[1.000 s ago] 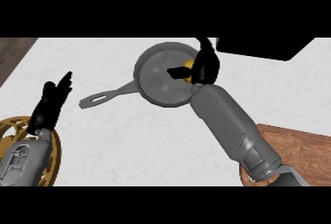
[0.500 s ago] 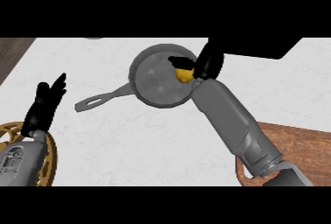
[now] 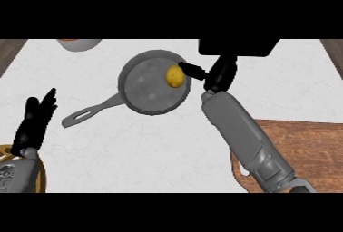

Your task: Pick the lemon from the cutting board and place it in the pan

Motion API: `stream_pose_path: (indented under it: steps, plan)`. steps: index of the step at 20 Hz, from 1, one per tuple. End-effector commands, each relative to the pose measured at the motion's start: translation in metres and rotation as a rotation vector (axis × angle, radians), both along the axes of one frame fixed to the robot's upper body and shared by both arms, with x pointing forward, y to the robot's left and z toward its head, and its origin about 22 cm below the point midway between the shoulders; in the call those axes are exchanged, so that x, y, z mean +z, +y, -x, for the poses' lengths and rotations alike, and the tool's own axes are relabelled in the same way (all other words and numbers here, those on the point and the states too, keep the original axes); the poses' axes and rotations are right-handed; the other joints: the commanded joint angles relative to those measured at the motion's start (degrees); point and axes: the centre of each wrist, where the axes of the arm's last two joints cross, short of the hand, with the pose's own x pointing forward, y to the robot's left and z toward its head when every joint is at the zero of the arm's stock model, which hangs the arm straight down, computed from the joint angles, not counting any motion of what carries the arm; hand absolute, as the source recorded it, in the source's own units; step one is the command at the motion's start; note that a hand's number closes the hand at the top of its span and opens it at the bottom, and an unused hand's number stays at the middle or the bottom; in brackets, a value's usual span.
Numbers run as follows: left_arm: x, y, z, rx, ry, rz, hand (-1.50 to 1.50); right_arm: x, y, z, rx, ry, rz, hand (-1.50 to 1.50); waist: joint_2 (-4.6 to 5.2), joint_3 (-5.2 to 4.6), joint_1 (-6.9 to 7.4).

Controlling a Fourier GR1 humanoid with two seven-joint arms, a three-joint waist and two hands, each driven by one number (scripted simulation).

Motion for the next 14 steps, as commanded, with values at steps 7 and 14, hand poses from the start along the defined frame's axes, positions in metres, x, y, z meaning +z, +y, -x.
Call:
stream_pose_path:
  steps: [7,14]
  plan:
    - [-0.006,0.010,0.022,0.085,-0.001,0.001,0.00,-0.021,-0.058,0.070,0.050,-0.014,-0.044,-1.50,-1.39,-0.08,-4.81]
    - [0.003,0.026,0.035,0.075,-0.001,0.004,0.00,-0.014,-0.108,0.155,0.087,0.013,-0.039,-1.50,-1.15,-0.10,-4.71]
